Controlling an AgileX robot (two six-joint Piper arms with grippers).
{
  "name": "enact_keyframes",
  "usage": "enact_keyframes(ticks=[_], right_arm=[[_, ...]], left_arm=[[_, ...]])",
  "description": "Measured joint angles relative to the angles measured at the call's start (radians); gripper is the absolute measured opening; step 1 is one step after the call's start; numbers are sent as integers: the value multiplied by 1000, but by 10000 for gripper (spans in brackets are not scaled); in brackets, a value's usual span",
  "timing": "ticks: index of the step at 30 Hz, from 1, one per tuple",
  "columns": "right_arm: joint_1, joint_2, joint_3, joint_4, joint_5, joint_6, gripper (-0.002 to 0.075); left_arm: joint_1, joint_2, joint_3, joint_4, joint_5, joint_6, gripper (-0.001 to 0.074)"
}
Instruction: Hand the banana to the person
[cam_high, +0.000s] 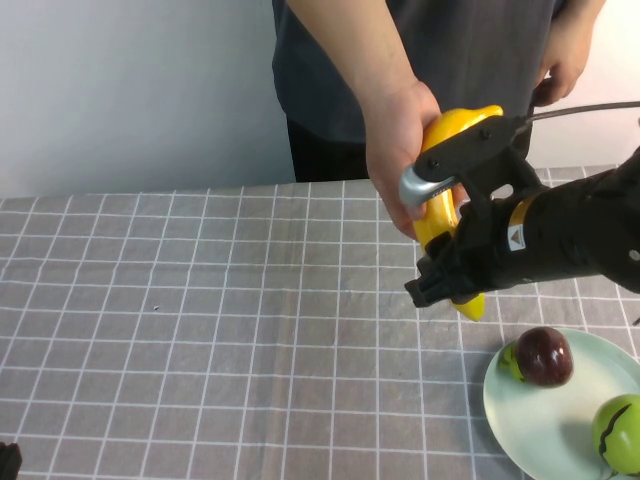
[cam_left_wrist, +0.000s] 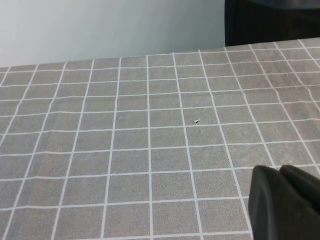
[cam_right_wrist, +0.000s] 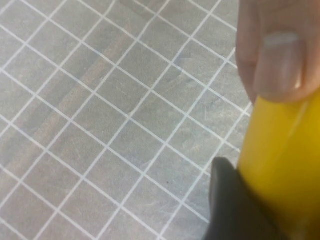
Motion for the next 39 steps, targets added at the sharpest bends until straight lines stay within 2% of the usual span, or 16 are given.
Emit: enact_keyframes(ticks=[9, 11, 15, 17, 19, 22, 28, 30, 33, 39], right_arm=[[0, 7, -2, 0, -26, 0, 269], [0, 7, -2, 0, -28, 0, 304], [0, -2, -2, -8, -13, 43, 463], [0, -26, -2, -8, 11, 59, 497], [0, -65, -2, -15, 65, 74, 499], [0, -138, -2, -29, 180, 86, 436], [0, -294, 39, -42, 363, 104, 108], [0, -358, 74, -44, 379, 120, 46], [0, -442, 105, -44, 416, 132, 8], [0, -548, 109, -91, 481, 134, -5]], left_arm=[[0, 0, 0, 0, 0, 0, -5], [0, 0, 0, 0, 0, 0, -5], [0, 0, 0, 0, 0, 0, -4], [0, 0, 0, 0, 0, 0, -5], [0, 0, 0, 0, 0, 0, -5], [0, 0, 0, 0, 0, 0, -5], [0, 0, 0, 0, 0, 0, -5], [0, 0, 0, 0, 0, 0, -4], [0, 0, 0, 0, 0, 0, -5], [0, 0, 0, 0, 0, 0, -5]])
